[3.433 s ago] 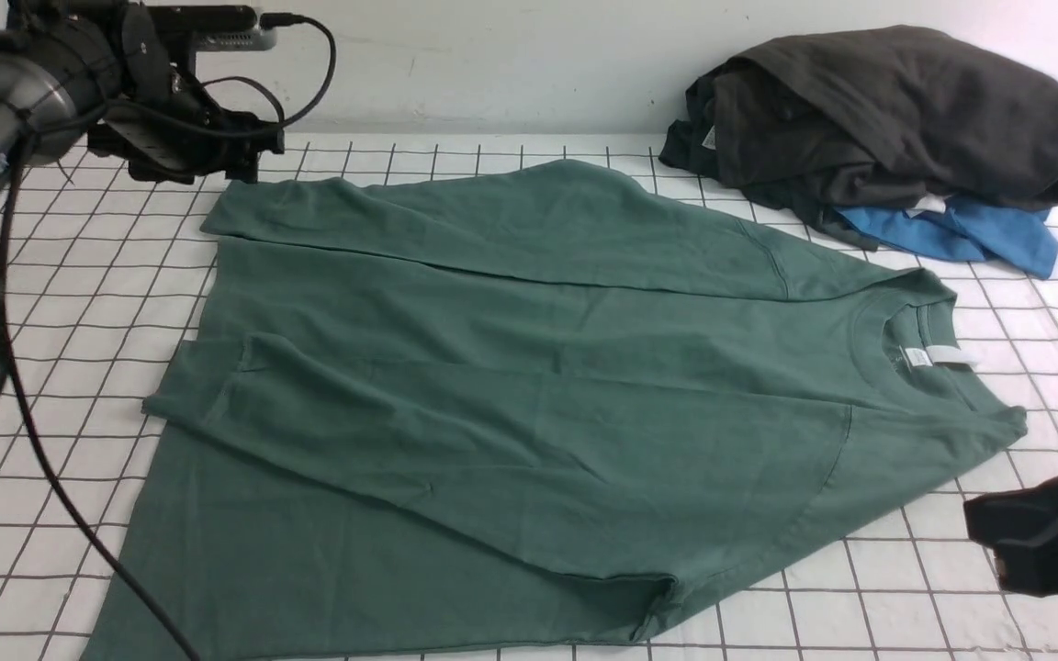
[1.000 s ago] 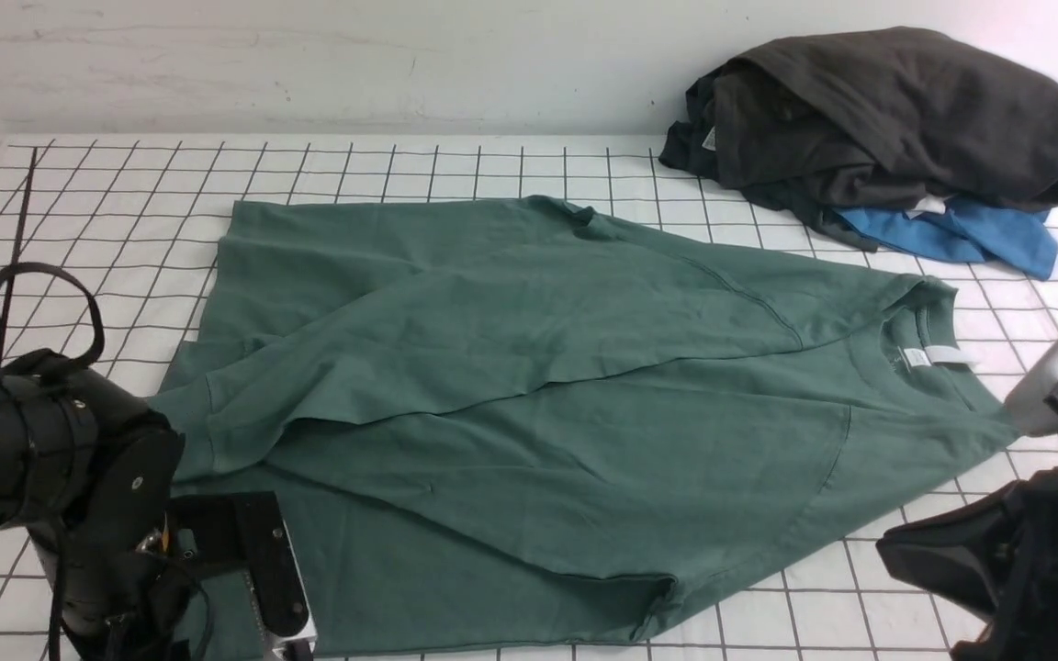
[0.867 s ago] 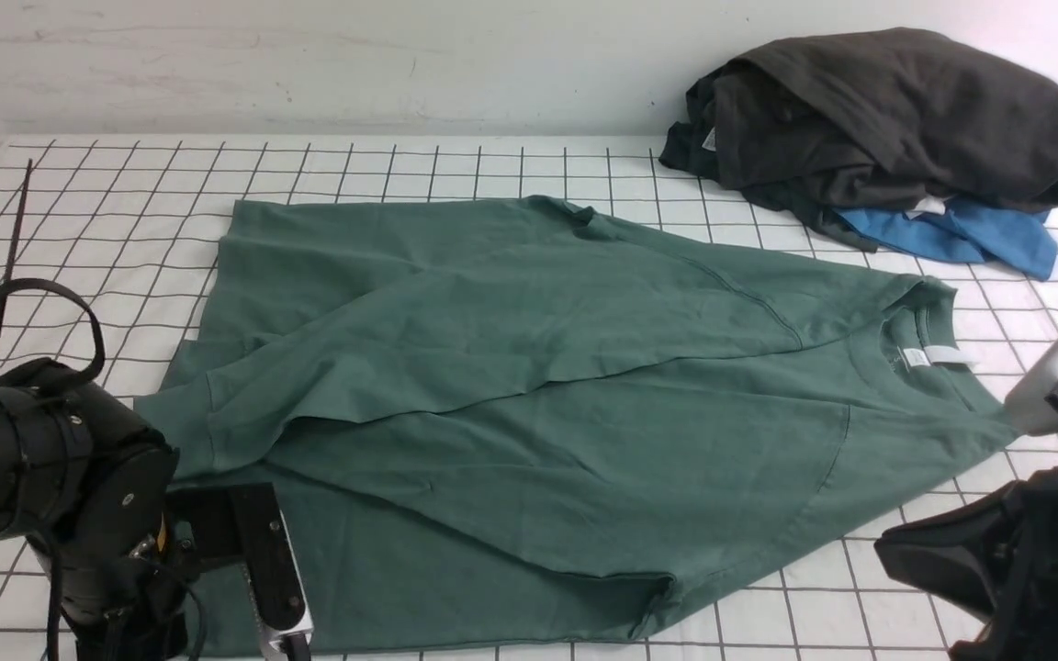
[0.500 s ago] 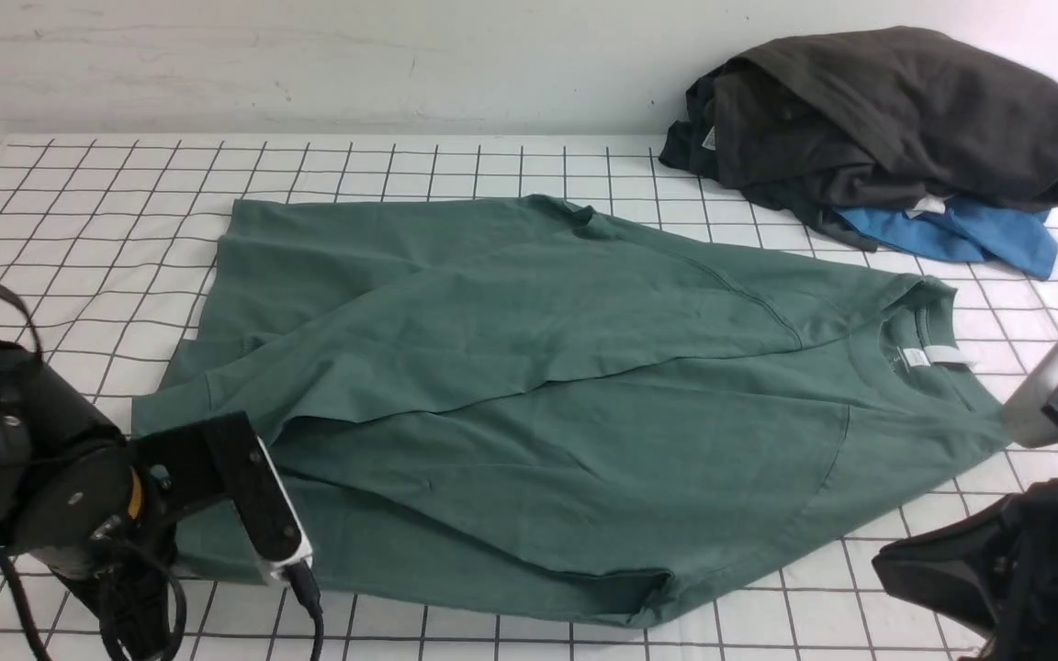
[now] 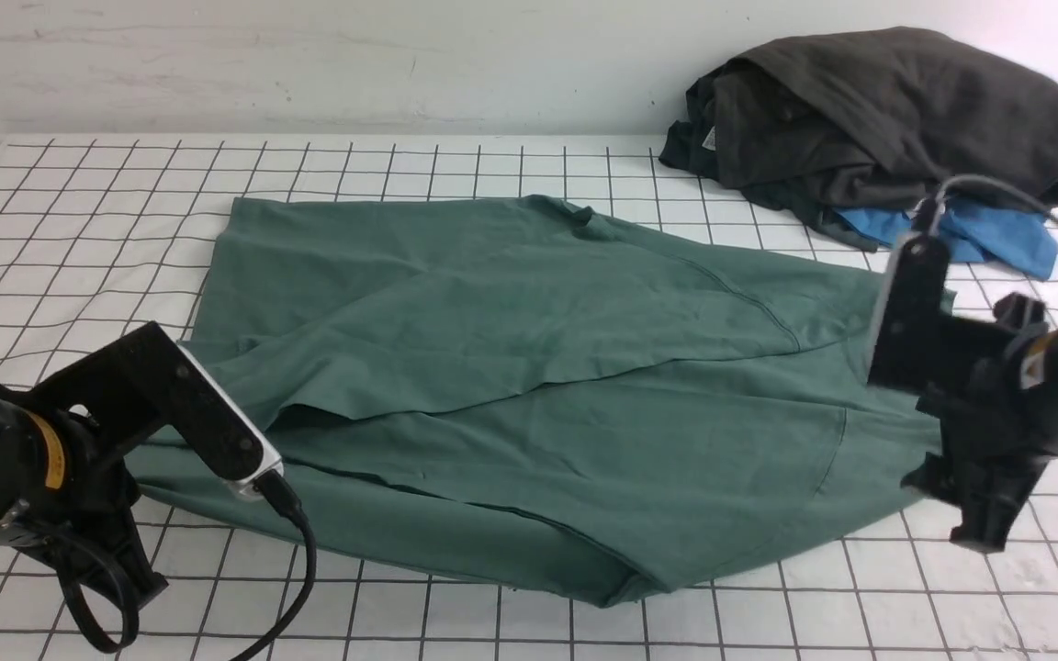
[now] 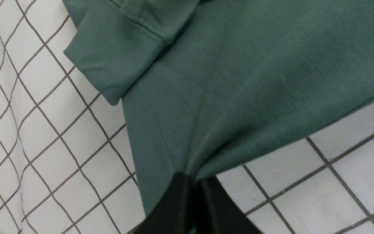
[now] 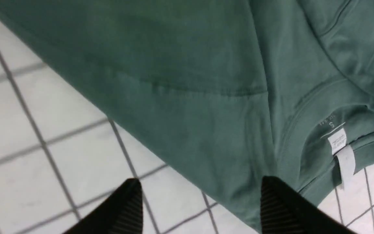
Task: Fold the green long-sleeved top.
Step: Use both arms simultaneously to clamp the lower edge of the clothing fabric, then use both arms to drag the lower edge of the fabric forward and fold it over the upper edge
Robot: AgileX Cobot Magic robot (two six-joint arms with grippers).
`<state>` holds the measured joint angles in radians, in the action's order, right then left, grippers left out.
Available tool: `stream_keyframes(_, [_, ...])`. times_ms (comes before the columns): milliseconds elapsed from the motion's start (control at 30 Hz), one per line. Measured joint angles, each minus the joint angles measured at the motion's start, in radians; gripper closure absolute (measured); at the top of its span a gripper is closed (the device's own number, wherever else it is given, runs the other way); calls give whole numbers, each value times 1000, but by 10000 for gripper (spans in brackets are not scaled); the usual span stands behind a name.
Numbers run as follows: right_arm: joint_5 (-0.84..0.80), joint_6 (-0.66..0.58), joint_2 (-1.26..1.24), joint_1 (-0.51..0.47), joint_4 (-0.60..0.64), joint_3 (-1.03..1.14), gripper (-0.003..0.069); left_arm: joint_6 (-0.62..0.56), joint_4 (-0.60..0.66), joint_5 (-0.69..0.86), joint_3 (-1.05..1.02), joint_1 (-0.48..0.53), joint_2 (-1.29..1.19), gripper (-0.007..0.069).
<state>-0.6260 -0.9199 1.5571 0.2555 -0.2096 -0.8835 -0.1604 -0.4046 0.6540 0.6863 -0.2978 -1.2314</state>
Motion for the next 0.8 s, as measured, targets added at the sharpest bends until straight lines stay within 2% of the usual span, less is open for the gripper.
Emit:
stream_keyframes(133, [30,9,135,0,-179,0,137,19,0,-1,0,0,0,622])
stream_keyframes(200, [59,28,162,0,-206,0,139,20,0,-1,0,0,0,622])
stream_keyframes(300, [123,89,202,0,-240,-9,211,22,0,-3,0,0,0,622])
stream_keyframes(400, [118,127,212,0,-244,-10,325,30,0,-5,0,0,0,622])
stream_keyframes(467, [107,184,214,1,-242,-10,471,39,5,-6,0,0,0,622])
stream_keyframes(500, [107,184,214,1,-242,-10,471,39,5,-6,0,0,0,622])
stream_keyframes(533, [112,241,213,2,-240,-10,561,47,21,-8,0,0,2,622])
stream_keyframes(567, [117,275,212,2,-242,-10,606,54,36,-9,0,0,7,622])
stream_keyframes(633, [117,367,192,2,-244,-12,645,97,66,-7,11,1,10,622])
stream_keyframes(733, [114,489,156,-1,-259,-49,650,185,97,-5,65,17,3,622])
stream_keyframes(767, [105,575,145,-8,-273,-101,650,249,107,-5,135,44,-22,622])
stream_keyframes(800, [101,606,145,-14,-277,-143,650,276,109,-5,184,65,-47,622])
